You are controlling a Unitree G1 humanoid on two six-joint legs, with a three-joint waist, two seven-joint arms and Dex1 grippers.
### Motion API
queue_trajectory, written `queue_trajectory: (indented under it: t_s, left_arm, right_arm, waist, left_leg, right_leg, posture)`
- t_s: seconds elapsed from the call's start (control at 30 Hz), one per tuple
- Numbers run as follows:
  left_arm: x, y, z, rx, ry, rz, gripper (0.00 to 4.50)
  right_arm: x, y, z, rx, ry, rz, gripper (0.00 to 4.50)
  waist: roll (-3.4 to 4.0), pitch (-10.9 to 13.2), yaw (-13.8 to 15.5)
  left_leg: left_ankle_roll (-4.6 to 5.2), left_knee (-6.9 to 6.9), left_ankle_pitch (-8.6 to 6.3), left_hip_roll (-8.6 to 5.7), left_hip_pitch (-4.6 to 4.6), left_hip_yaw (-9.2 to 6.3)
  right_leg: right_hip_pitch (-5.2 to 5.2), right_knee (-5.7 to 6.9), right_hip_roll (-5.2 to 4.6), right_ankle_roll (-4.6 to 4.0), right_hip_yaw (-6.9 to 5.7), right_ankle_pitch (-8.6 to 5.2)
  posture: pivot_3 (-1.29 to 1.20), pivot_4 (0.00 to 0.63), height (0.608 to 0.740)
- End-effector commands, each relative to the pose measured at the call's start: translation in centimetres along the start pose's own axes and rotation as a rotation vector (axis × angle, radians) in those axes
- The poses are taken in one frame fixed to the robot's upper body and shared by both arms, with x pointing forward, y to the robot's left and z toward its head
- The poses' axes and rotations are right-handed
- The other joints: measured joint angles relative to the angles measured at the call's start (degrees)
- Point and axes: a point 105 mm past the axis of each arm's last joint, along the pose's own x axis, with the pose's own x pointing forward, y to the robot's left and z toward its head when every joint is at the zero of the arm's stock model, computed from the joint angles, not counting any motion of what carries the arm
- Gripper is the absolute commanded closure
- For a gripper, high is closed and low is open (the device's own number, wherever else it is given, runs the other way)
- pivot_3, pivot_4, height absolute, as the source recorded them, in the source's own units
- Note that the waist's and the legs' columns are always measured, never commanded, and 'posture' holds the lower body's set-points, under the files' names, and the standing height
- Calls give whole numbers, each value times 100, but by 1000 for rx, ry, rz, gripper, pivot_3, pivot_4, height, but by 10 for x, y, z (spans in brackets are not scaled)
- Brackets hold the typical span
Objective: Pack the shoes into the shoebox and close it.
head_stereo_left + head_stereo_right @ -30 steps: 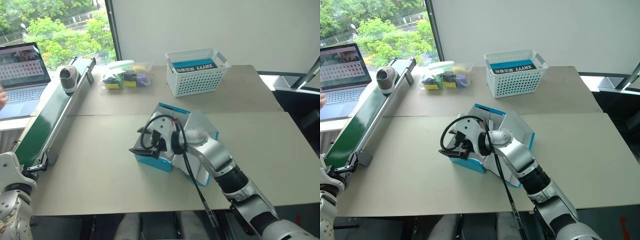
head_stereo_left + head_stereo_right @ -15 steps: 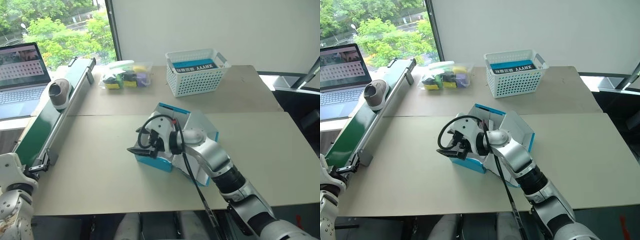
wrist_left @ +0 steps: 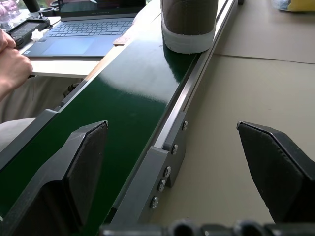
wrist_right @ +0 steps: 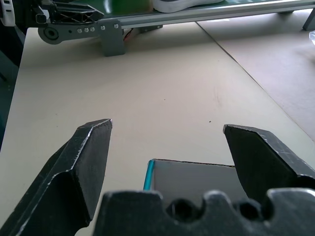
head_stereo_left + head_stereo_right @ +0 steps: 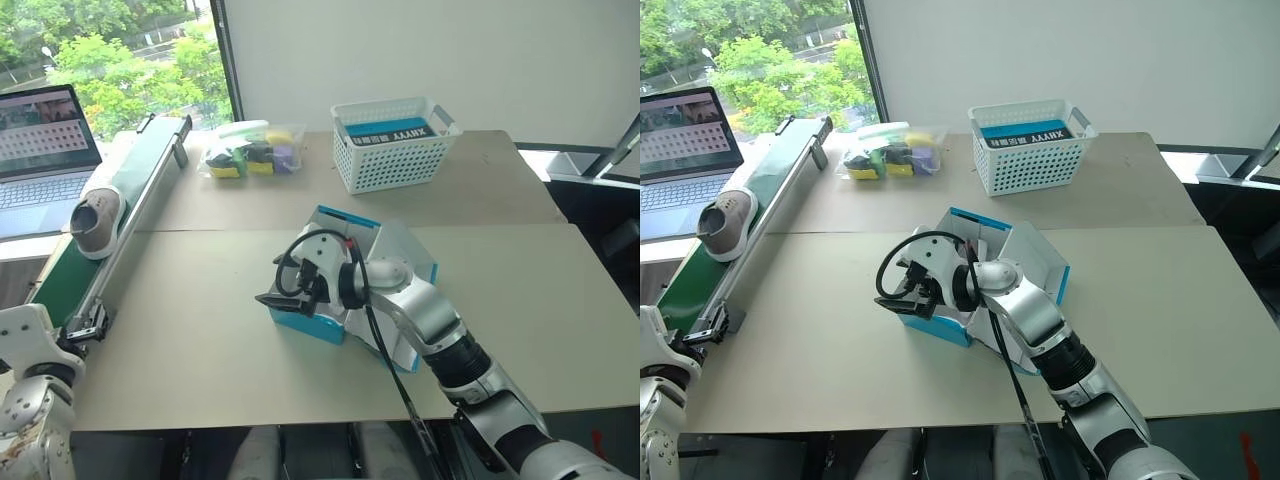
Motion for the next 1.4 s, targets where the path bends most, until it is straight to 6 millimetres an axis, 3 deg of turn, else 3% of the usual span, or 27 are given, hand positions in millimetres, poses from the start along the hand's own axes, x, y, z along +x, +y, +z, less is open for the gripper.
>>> queue_trajectory:
  t_s: [0.03,0.5,0.7,0.8,0.93,1.07,1.23,1.33,1.4]
  left_arm:
    - [1,5,7,11,-27,18,0]
    - [5,39,0,-47,-3,190,0]
    - [9,37,0,-57,-11,191,0]
    - [11,32,3,-67,-29,175,735]
    - [11,31,2,-73,-26,174,2178]
    - [12,29,1,-83,-28,168,3019]
    - [12,20,21,-100,-132,159,3019]
    - [7,-14,61,3,-319,76,3019]
    - [7,-24,66,13,-343,53,3019]
  right_arm:
    - [-4,-5,10,-19,-35,-20,187]
    - [-7,-4,12,-17,-44,-31,187]
    - [-8,-5,12,-14,-40,-38,187]
    - [-8,-6,12,-13,-40,-39,0]
    - [-8,-6,12,-13,-42,-39,0]
    - [-8,-8,13,-13,-43,-45,0]
    - [-9,-11,14,-9,-43,-54,0]
    - [-8,-18,26,122,-107,-75,0]
    - [-8,-24,35,203,-146,-86,0]
  waist:
    - [0,0,-3]
    - [-1,0,0]
    - [-2,-1,-1]
    - [-2,-1,0]
    - [-2,-1,11]
    - [-2,-1,9]
    - [-2,-1,20]
    - [-16,-1,40]
    - [-19,-3,43]
  left_leg:
    - [0,0,0,0,0,0]
    - [0,0,0,0,0,0]
    - [0,0,0,-1,0,0]
    - [0,0,0,-1,1,0]
    - [0,0,0,-1,1,0]
    - [0,0,0,-1,9,0]
    - [0,0,0,-1,14,-1]
    - [0,1,0,-1,8,-1]
    - [-1,3,0,-1,3,-3]
  right_leg:
    - [0,0,0,0,0,0]
    - [-1,0,0,0,0,0]
    - [0,2,-1,0,0,0]
    - [0,2,-1,0,0,0]
    - [0,2,-2,0,0,0]
    - [6,6,-1,0,0,1]
    - [13,5,-1,0,0,0]
    - [12,2,-2,0,-1,0]
    - [10,2,-1,-2,-2,3]
  posture:
    - [0,150,729]
    - [0,150,729]
    - [0,150,729]
    - [0,150,729]
    - [0,150,729]
    - [0,150,729]
    - [0,150,729]
    - [0,150,729]
    - [0,150,729]
